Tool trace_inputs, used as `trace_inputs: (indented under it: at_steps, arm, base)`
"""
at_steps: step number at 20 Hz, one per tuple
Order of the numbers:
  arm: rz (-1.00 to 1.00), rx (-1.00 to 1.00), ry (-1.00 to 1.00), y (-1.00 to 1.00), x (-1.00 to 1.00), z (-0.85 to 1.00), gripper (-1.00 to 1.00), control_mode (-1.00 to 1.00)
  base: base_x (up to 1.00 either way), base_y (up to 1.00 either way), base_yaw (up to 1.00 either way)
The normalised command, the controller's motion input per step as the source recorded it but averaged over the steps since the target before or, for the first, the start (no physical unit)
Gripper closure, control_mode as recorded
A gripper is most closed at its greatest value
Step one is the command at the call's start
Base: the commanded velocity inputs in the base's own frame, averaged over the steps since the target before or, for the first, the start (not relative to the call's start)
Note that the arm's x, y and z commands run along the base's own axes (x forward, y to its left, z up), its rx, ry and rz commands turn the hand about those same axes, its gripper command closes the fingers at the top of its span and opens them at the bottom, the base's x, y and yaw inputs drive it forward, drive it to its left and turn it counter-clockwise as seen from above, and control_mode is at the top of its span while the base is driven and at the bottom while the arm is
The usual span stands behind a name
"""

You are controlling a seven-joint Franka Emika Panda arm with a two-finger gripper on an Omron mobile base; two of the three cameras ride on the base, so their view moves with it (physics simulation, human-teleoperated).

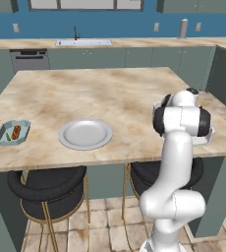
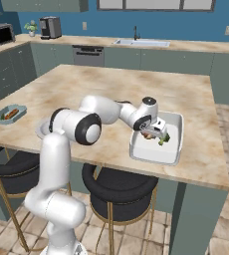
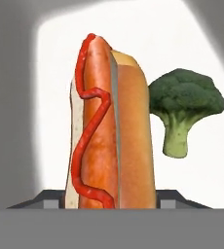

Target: Place one cooked food and one vegetable from the large plate to each tupperware container.

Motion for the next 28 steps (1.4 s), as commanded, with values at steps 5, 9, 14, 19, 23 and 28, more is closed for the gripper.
trace_inputs:
  at_steps: [5, 9, 14, 19, 23, 28]
  arm:
    - [0.00, 0.00, 0.00, 0.00, 0.00, 0.00, -1.00, -1.00]
    - [0.00, 0.00, 0.00, 0.03, 0.00, 0.00, -1.00, -1.00]
    - [0.00, -0.05, -0.07, 0.29, -0.16, 0.33, -1.00, -1.00]
    - [0.00, -0.04, -0.15, 0.34, -0.54, 0.99, -1.00, -1.00]
    - [0.01, -0.05, -0.10, 0.69, -0.68, 1.00, -1.00, -1.00]
    - [0.13, -0.06, -0.06, 0.98, -0.63, 0.76, -1.00, -1.00]
  base:
    - [0.00, 0.00, 0.00]
    - [0.00, 0.00, 0.00]
    - [0.00, 0.00, 0.00]
    - [0.00, 0.00, 0.00]
    - [0.00, 0.00, 0.00]
    - [0.00, 0.00, 0.00]
